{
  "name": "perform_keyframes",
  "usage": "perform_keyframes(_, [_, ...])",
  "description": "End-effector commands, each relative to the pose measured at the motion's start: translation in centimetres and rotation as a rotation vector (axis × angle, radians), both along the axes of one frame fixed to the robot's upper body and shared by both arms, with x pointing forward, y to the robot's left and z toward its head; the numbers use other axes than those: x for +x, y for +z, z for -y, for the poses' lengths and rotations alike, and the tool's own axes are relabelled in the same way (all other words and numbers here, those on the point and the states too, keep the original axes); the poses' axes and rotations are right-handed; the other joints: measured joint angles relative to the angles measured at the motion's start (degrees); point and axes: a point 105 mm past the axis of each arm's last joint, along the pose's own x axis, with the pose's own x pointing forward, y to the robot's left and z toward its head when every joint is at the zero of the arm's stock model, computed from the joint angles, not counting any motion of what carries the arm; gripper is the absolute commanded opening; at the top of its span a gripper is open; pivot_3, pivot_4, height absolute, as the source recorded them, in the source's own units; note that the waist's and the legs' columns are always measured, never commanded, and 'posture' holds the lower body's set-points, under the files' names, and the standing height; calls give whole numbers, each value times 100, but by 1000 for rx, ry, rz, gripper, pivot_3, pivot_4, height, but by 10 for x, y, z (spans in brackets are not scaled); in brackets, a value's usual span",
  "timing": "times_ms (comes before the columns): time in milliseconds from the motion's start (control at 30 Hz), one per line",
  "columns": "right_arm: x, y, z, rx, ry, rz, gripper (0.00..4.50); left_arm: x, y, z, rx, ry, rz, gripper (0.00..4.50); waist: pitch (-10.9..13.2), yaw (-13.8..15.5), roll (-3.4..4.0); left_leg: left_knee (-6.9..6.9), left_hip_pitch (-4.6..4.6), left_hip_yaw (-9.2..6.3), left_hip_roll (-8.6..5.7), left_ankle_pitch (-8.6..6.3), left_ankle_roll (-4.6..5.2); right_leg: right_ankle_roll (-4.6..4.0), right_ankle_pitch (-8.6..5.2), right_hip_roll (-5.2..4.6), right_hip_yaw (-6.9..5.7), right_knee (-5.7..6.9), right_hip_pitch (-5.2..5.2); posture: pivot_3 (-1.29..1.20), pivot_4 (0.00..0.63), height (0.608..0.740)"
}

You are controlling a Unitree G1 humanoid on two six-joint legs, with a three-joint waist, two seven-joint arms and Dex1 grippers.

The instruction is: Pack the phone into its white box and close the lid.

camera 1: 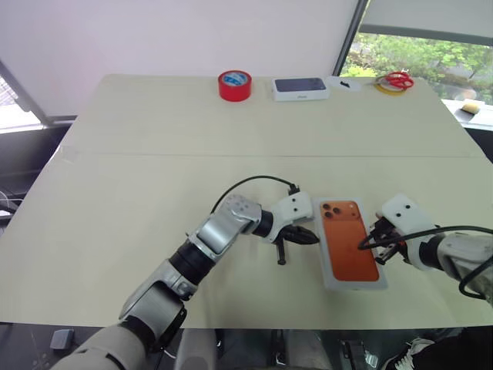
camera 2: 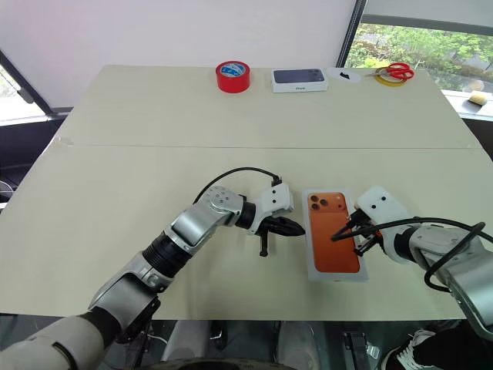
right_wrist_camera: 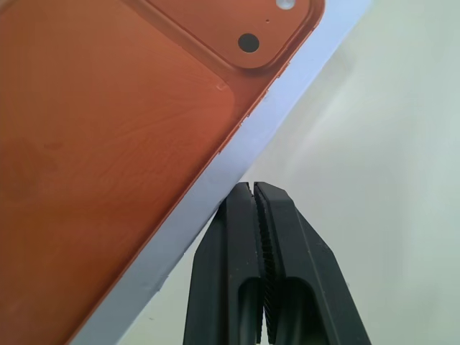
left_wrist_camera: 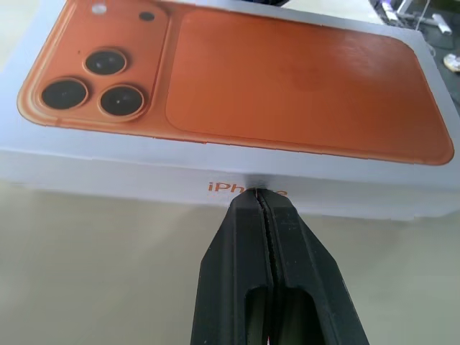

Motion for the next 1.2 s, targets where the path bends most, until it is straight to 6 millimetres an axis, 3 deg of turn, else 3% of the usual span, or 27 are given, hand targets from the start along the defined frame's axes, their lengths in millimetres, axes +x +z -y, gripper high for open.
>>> perform_keyframes(33, [-3, 5, -10, 18, 58, 14, 107, -6, 18, 14, -68, -42, 36, 0, 0, 1, 0, 0, 0, 0, 0, 0, 0, 0, 0, 0, 0, 0, 0, 0, 150, 730])
perform_keyframes(500, [-4, 4, -1, -8, 32, 11, 107, -5, 11, 10, -54, -17, 18, 0, 0, 5, 0, 1, 0, -1, -1, 0, 0, 0, 0, 0, 0, 0, 2, 0, 150, 730])
perform_keyframes(667, [-7, 21, 17, -47, 5, 59, 107, 2, 13, -3, -69, 23, -9, 0, 0, 5, 0, 1, 0, 0, -1, 0, 0, 0, 0, 0, 0, 0, 2, 0, 150, 730])
perform_keyframes(767, [-14, 31, 23, -44, 28, 86, 107, 12, 24, -6, -118, 79, -37, 0, 0, 6, 0, 1, 3, -1, 0, 0, 0, 0, 0, 0, -1, 0, 6, 0, 150, 730])
perform_keyframes(933, [-35, 40, -1, 75, 159, 83, 107, 22, 36, 3, -156, 130, -39, 0, 0, 16, -1, 3, 4, -3, -2, 0, 0, 1, 0, 0, -1, 0, 11, 0, 150, 730])
perform_keyframes(1033, [-49, 25, -19, 122, 214, 25, 107, 21, 29, 16, -119, 122, -14, 0, 0, 19, -2, 5, 5, -10, -3, 0, 0, 2, 0, 0, -6, -1, 18, 0, 150, 730])
perform_keyframes(1200, [-55, -4, -29, 133, 181, -36, 107, 22, 11, 25, -18, 114, 0, 0, -3, -2, -2, 4, 6, -11, -3, 0, 0, 2, -1, 0, -6, -1, 14, 0, 150, 730])
